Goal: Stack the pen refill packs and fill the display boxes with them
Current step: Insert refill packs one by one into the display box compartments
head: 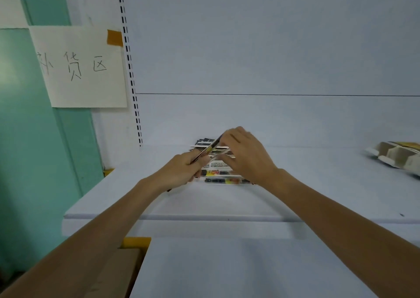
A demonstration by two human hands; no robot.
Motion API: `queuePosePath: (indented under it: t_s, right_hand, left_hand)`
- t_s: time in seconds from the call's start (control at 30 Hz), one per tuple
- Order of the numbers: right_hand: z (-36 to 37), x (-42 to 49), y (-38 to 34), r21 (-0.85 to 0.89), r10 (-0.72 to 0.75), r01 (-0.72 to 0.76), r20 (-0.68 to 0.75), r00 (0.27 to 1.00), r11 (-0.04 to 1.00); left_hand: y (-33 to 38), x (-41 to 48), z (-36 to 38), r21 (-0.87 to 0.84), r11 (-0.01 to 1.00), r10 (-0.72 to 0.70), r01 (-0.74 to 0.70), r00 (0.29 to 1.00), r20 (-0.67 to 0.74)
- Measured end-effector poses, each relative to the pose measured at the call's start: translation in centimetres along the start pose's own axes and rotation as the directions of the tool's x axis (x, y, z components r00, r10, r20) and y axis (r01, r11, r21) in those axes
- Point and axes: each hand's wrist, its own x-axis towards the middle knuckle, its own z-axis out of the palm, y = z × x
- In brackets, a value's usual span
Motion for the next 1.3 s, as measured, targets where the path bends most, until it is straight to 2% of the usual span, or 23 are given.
queuePosePath:
  t_s: [0.07,0.13,0.2,0.23,0.33,0.4,0.47,0.53,0.63,0.73,0.83,0.93,1.0,1.13,1.3]
  right_hand:
    - [-0.1,-0.5,0.6,-0.075,0.063,-0.061,0.029,0.998,0.995]
    - [-0.5,-0.6,0.9,-0.082,0.117,-0.105,0.161,0.98,0.991]
    - [-0.7,-0.7,1.0,0.067,0.212,-0.243,0.302,0.929,0.968]
    - [-0.7,-0.8,0.9,0.158,0.245,-0.307,0.324,0.914,0.939]
    - [-0.4,-0.9,0.4,0.329,0.282,-0.346,0.226,0.932,0.879]
    - [-0.5,-0.6,0.8,0.328,0.26,-0.311,0.19,0.947,0.892]
    - [-0.8,-0.6,1.9,0.278,0.292,-0.349,0.226,0.929,0.895]
    - [-1.2,-0.9,2.6,0.303,0.354,-0.438,0.293,0.888,0.846]
    - [-0.9,-2.0,2.8,0.403,0.331,-0.451,0.333,0.883,0.797]
    - [-1.3,-3.4,3.7,0.393,0.261,-0.38,0.324,0.909,0.837]
    - [-3.4,-5.0,5.8,0.348,0.249,-0.381,0.369,0.896,0.856]
    - [-5.7,-6.5,8.8,0.335,0.339,-0.488,0.414,0.844,0.806]
    - [-7.0,-7.6,11.2,0.313,0.356,-0.493,0.403,0.843,0.812]
    - [-10.2,-11.2,16.7,0.148,0.388,-0.453,0.332,0.86,0.879]
    - [-15.3,-15.5,23.5,0.223,0.32,-0.426,0.39,0.863,0.877]
  left_hand:
    - [-0.3,0.2,0.1,0.098,0.995,0.014,-0.017,0.999,0.034]
    - [-0.4,0.4,0.3,0.199,0.979,0.029,-0.039,0.998,0.053]
    - [-0.1,0.7,0.5,0.156,0.987,0.044,-0.049,0.998,0.039]
    - [0.2,0.9,0.6,0.128,0.99,0.047,-0.051,0.998,0.033]
    - [1.1,1.7,1.4,0.163,0.987,0.009,-0.013,1.0,0.026]
    - [1.5,2.2,1.7,0.233,0.972,-0.015,0.019,1.0,-0.019]
    - [1.7,2.5,1.7,0.276,0.96,-0.026,0.05,0.996,-0.089]
    - [1.7,2.6,1.8,0.31,0.949,-0.027,0.058,0.994,-0.106]
    - [2.4,2.9,2.8,0.324,0.946,0.043,-0.025,0.998,-0.05]
    - [3.4,3.8,4.3,0.304,0.944,0.138,-0.129,0.99,-0.009]
    - [4.8,5.4,6.2,0.438,0.883,0.197,-0.172,0.98,-0.011]
    - [7.6,7.0,9.0,0.575,0.799,0.233,-0.174,0.972,-0.029]
    - [10.0,7.9,11.3,0.525,0.831,0.244,-0.182,0.968,-0.05]
    - [14.9,10.3,16.5,0.288,0.933,0.231,-0.214,0.973,-0.024]
    - [20.7,12.9,23.2,0.194,0.949,0.255,-0.247,0.967,-0.017]
